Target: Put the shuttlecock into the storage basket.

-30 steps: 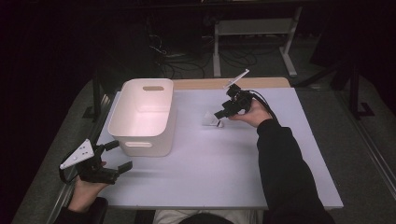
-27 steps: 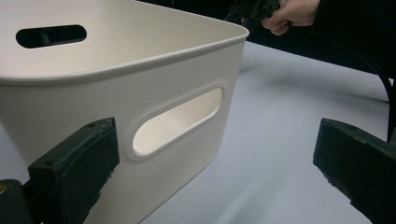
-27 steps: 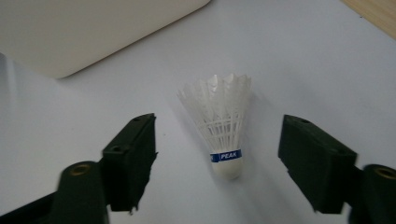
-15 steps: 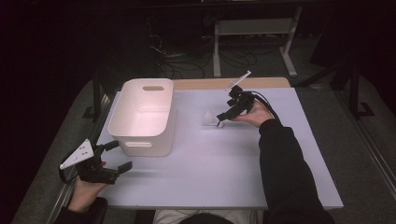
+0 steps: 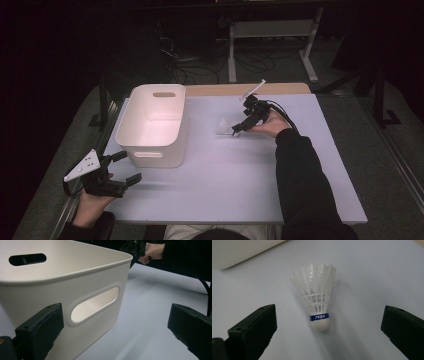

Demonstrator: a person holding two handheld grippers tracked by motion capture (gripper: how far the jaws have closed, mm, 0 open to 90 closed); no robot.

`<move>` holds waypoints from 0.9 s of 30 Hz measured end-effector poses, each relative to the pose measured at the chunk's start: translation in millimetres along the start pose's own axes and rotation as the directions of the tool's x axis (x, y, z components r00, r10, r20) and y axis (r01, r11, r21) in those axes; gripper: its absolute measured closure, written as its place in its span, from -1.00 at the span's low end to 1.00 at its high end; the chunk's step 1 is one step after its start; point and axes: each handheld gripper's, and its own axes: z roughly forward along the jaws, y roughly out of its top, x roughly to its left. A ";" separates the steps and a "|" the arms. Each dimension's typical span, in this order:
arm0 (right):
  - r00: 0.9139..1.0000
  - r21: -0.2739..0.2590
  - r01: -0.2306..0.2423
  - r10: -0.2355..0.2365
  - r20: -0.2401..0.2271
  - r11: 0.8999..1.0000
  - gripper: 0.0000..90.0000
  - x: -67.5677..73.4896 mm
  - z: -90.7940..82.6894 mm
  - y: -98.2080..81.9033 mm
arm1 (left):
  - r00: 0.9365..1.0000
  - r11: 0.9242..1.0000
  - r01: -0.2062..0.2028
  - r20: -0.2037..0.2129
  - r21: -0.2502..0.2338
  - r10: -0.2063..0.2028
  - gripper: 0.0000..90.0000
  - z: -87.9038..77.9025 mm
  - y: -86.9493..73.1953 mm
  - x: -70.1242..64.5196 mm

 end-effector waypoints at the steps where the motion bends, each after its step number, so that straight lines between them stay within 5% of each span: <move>1: 1.000 0.004 0.005 -0.005 -0.004 1.000 -0.98 -0.5 1.4 -0.4 | 1.000 1.000 0.000 0.000 0.000 0.000 -1.00 -0.1 0.0 0.0; 10: 1.000 0.038 0.002 -0.002 -0.010 0.999 -0.97 -3.6 12.8 -4.3 | 1.000 1.000 0.000 0.000 -0.001 0.000 -1.00 -0.4 -0.2 -0.3; 27: 0.999 0.110 0.021 -0.017 -0.031 0.994 -0.64 -6.1 24.8 -11.4 | 1.000 1.000 -0.003 -0.001 0.001 0.003 -1.00 -1.2 -0.4 -0.9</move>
